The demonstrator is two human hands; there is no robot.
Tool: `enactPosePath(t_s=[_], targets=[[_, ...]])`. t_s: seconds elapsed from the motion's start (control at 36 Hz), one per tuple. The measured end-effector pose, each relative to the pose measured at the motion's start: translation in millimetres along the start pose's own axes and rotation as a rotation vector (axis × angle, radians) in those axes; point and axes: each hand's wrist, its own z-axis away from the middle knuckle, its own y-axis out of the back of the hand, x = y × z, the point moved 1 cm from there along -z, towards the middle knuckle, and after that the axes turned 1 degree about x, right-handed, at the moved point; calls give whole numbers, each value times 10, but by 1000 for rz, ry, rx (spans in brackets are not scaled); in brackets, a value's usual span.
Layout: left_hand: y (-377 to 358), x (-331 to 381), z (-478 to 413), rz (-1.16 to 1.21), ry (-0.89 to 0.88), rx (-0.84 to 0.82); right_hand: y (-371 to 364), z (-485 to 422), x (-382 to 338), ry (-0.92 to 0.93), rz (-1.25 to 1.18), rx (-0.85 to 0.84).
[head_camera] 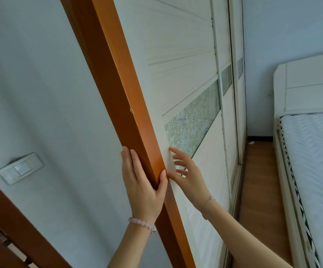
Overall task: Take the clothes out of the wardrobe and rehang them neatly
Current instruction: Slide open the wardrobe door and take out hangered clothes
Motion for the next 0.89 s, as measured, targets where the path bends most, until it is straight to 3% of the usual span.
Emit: enactPosePath(t_s=[0.56,0.64,0.75,0.81,0.89], targets=[[60,152,178,156,63,65,167,-174,61,40,45,106],[-5,297,486,178,-72,101,223,-258,94,38,78,124],[-219,465,788,228,-225,-27,290,-387,136,50,151,106],[-362,499,818,238,-190,-75,308,-471,159,82,220,85],[-593,509,779,216,21,-165,338,-626,195,124,293,40]])
